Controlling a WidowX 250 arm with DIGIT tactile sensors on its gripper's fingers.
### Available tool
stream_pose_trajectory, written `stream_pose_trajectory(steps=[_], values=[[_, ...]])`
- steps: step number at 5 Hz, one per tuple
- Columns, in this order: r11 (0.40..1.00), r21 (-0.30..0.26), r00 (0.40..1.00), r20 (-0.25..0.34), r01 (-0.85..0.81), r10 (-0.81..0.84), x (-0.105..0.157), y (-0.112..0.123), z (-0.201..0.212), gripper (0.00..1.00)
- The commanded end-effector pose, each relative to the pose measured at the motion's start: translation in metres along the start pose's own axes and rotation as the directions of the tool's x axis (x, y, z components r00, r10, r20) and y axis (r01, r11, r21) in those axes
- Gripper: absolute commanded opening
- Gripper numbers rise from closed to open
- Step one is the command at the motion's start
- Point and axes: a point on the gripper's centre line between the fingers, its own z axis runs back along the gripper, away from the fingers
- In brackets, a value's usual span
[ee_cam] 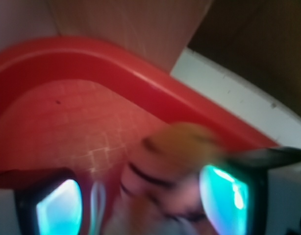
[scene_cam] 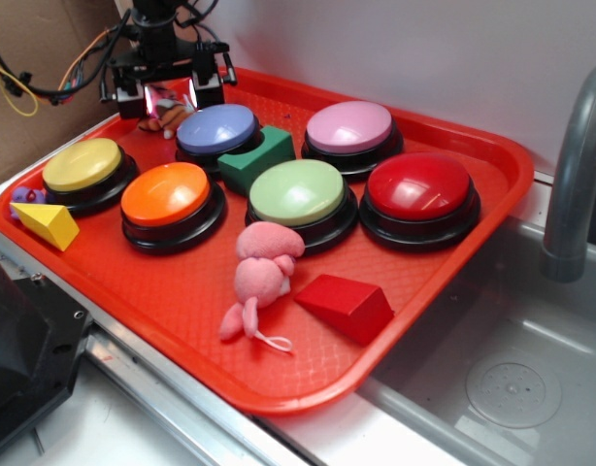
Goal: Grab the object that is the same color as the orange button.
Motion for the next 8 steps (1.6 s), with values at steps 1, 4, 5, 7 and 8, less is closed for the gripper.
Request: stream_pose_trajectory(steps=[1,4,5,7,8], values=[[0.997,-0.069,0.999,0.022,0.045,-0.044,0.003,0.009,0.003,0.00],[0.954,-0.174,0.969,0.090,0.243,-0.230,-0.007,-0.012,0.086,0.00],[0.893,-0.245,0.926,0.112,0.377,-0.360,-0.033,-0.017,0.136,0.00],[0.723,-0.371,0.790,0.050,0.583,-0.611,-0.090,-0.009,0.189,0.00],[0.583,-0.452,0.666,0.035,0.676,-0.745,-0.123,0.000,0.207,0.00]])
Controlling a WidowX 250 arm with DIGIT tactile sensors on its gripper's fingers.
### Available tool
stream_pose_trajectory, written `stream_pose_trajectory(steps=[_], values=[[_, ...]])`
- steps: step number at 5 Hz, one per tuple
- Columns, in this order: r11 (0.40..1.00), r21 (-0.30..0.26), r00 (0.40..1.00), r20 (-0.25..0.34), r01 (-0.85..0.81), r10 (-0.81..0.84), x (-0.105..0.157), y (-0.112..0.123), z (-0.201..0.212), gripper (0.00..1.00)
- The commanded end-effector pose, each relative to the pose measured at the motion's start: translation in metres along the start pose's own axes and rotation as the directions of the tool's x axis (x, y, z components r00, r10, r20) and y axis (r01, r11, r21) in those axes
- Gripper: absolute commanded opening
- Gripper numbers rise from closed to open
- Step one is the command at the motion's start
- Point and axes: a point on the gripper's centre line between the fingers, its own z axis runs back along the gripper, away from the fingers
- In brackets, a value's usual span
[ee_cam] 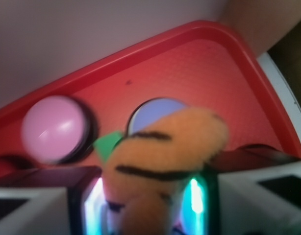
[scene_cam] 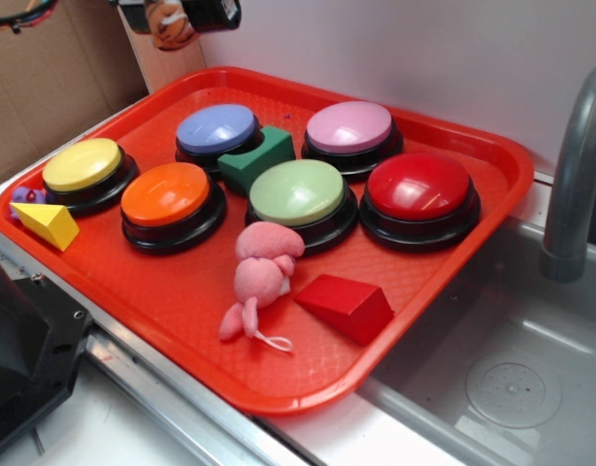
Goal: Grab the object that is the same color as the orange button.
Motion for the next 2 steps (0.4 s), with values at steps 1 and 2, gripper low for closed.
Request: stream_pose_trajectory(steps=[1,2], values=[[0.964,-0.103,0.965,-0.064,0.245,-0.253,-0.050,-0.013,0.029,0.00],[0.985,-0.061,0.981,-0.092,0.164,-0.169,-0.045,0.001,0.033,0.33]])
